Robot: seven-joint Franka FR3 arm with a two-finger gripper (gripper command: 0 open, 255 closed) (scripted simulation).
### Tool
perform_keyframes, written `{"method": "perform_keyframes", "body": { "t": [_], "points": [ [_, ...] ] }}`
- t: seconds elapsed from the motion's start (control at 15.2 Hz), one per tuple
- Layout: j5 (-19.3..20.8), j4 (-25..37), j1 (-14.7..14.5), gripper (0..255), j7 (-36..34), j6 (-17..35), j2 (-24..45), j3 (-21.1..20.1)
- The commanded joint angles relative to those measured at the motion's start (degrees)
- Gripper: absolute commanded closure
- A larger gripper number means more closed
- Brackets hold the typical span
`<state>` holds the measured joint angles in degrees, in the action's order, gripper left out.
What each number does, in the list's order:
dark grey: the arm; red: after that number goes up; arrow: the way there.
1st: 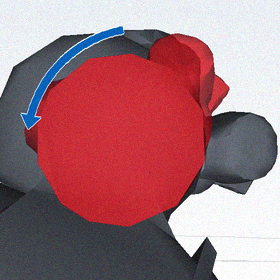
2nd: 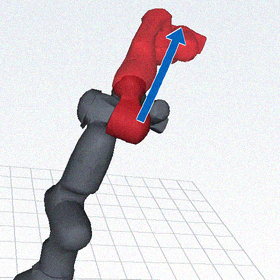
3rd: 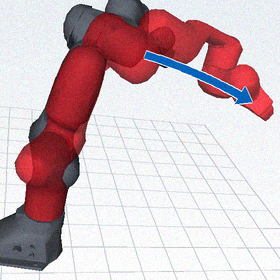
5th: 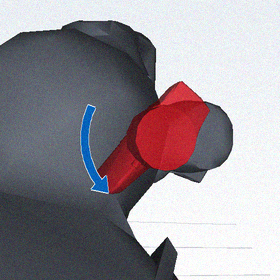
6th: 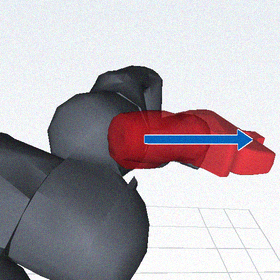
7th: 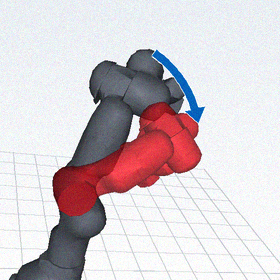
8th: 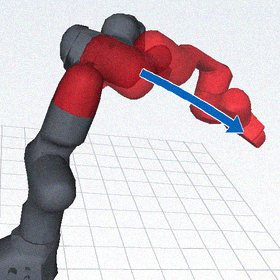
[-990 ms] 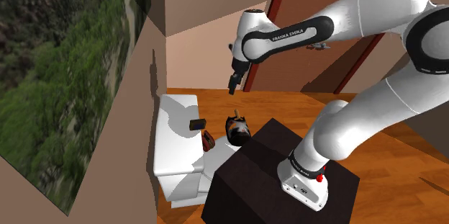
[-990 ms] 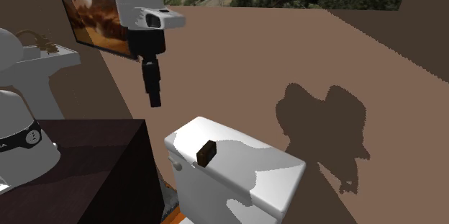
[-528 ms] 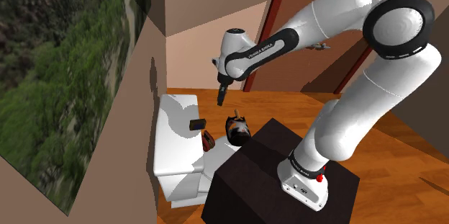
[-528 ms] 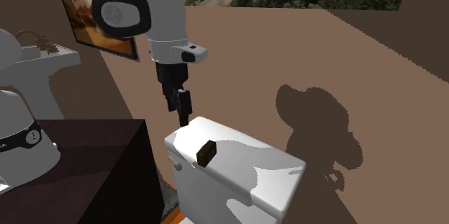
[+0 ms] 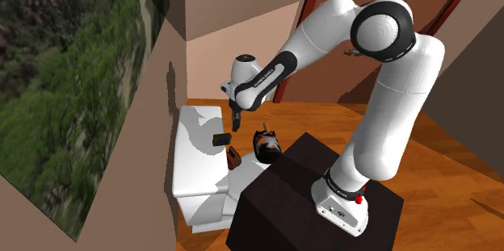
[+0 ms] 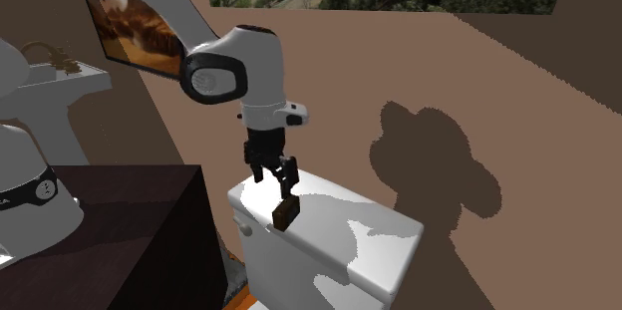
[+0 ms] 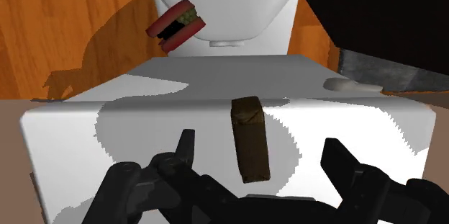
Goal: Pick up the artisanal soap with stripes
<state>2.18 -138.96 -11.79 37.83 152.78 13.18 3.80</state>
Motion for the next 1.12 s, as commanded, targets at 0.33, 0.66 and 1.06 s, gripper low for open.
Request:
{"method": "perform_keyframes", "body": {
  "t": [0.33, 0.66, 1.06],
  "points": [
    [2.2, 6.7, -0.6, 0, 6.8, 7.4, 13.3, -2.6],
    [2.4, 7.9, -0.7, 0, 6.5, 10.3, 17.4, -2.4],
    [2.4, 8.5, -0.6, 255, 6.5, 11.8, 19.5, -2.4]
  ]
}}
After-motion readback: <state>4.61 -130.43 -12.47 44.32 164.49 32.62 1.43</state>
